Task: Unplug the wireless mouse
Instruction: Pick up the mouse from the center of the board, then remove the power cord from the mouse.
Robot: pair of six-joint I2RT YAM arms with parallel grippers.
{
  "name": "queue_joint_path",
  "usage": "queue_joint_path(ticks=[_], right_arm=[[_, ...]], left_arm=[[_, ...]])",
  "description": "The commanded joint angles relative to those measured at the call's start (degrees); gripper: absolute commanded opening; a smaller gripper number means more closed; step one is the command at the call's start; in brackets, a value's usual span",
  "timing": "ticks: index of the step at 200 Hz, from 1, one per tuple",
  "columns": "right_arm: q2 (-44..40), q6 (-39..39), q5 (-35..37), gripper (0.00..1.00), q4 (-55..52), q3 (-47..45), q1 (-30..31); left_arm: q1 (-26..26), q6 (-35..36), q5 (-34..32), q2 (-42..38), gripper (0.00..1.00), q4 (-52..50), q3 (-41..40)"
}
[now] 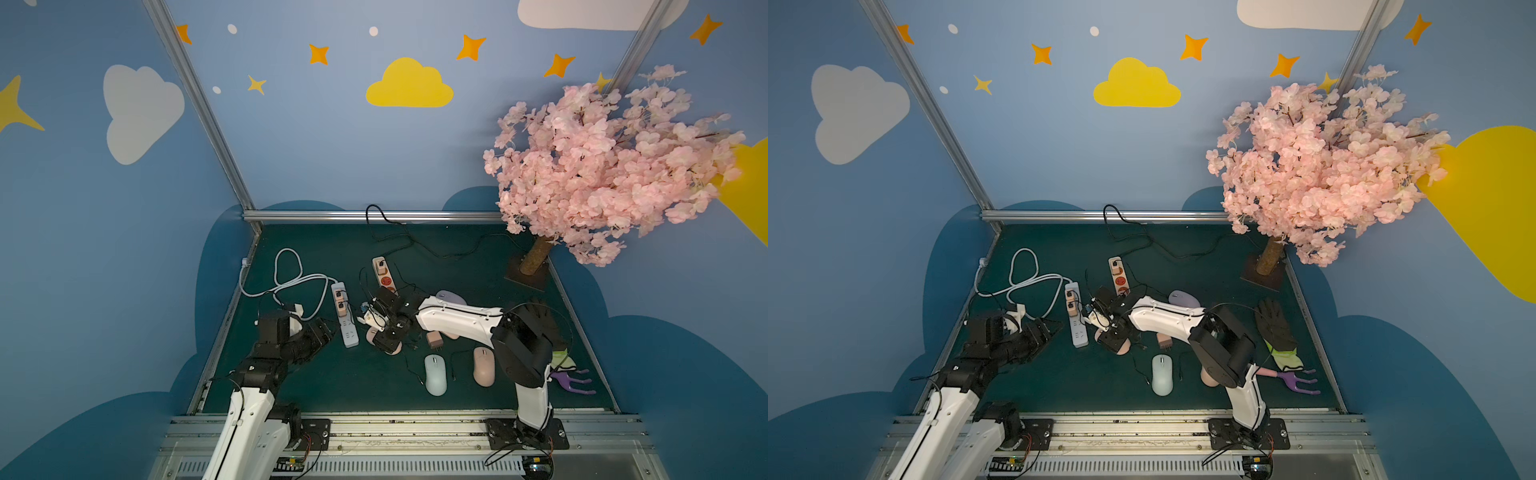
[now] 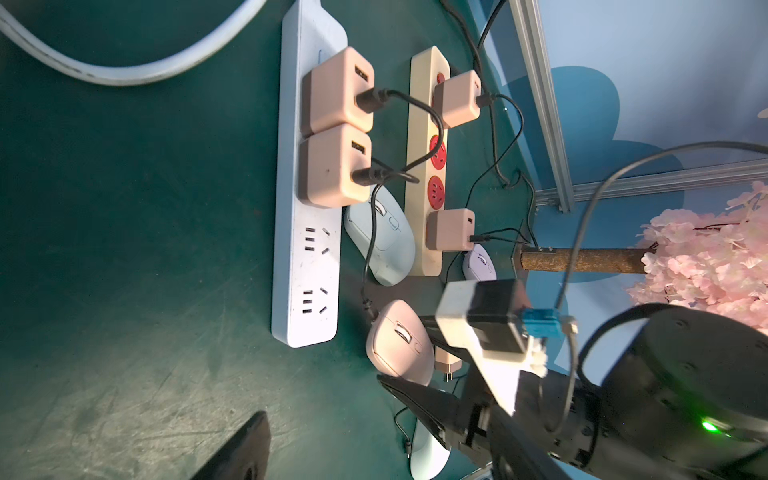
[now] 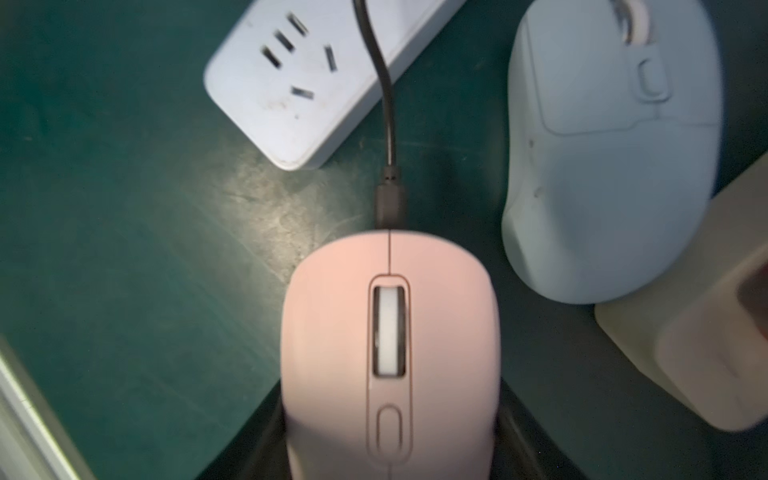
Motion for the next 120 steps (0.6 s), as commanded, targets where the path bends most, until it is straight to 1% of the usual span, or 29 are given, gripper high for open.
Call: queue_joint_path(ticks=[1, 6, 37, 62, 92, 120], right_arm=[[-4.1, 1.19, -2.21, 0.04, 2.28, -1.12, 0.24], [-4.52, 1.31, -2.54, 0.0, 2.42, -1.34, 0.24], [-6.31, 3.02, -4.3, 0.0, 3.13, -2.32, 0.24], [-8.95, 4.15, -5.73, 0.0, 5.73, -4.92, 0.24], [-13.6, 5.94, -5.59, 0.0, 11.89, -10.43, 0.1], [-15.62, 8.96, -6.3, 0.0, 17.21, -14.16, 0.06]], left_arm=[[0.22, 1.68, 0.61, 0.27, 0.81, -0.07, 1.63], [0.16, 1.79, 0.63, 0.39, 0.81, -0.05, 1.65], [0.05, 2.44, 1.46, 1.45, 0.8, 0.18, 2.2], [-1.34, 1.87, 1.29, 2.16, 0.79, 0.72, 2.43], [-6.0, -0.84, -0.52, 3.52, 0.78, 3.42, 2.43], [-10.46, -6.38, -0.95, 5.45, 0.76, 9.49, 1.74]])
